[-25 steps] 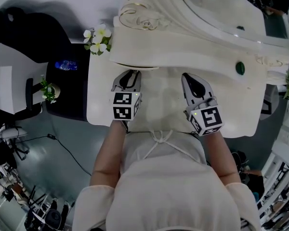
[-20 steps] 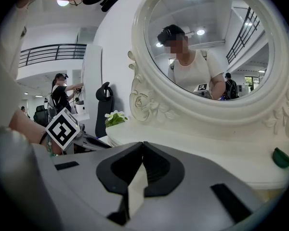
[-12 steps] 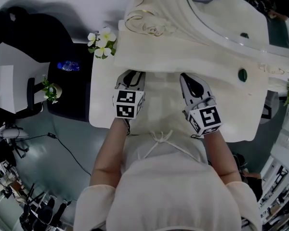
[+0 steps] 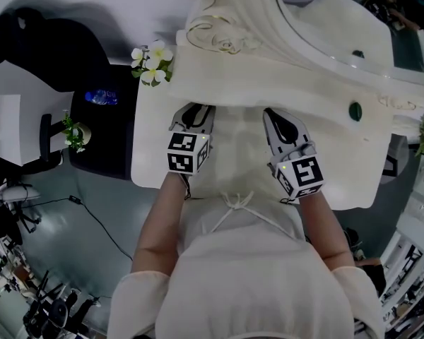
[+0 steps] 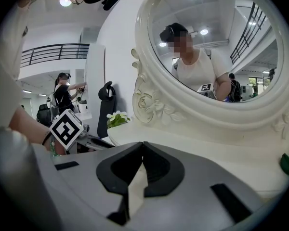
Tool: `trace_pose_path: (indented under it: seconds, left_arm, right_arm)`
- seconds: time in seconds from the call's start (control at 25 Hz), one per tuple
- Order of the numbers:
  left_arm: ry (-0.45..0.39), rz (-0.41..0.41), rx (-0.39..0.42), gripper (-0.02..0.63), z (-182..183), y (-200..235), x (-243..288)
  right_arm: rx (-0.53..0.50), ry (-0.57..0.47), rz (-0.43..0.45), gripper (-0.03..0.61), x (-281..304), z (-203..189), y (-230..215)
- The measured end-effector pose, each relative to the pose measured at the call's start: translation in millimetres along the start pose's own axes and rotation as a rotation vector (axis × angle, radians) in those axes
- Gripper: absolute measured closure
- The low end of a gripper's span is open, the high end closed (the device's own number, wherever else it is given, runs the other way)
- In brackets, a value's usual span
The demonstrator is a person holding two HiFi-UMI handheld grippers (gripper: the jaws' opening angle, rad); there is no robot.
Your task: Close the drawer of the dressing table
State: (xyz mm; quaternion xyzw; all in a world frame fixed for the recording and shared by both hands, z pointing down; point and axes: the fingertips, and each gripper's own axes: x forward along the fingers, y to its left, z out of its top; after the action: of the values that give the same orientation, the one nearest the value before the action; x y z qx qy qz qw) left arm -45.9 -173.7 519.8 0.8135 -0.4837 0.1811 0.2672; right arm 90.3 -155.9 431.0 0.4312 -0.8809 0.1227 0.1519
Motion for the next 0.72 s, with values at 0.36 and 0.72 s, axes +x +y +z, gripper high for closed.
trace_pose_path:
  seconds: [0.36, 0.72]
  left_arm:
    - [-0.026, -0.032, 0.023, 0.354, 2, -20, -21]
    - [-0.143, -0.026, 0.208, 0.344, 50, -39, -75]
  right_arm:
    - [0.008, -0.029, -0.023, 0.572, -23, 6, 17]
    - [0.010, -0.059, -0.040, 0.572, -43, 13, 24]
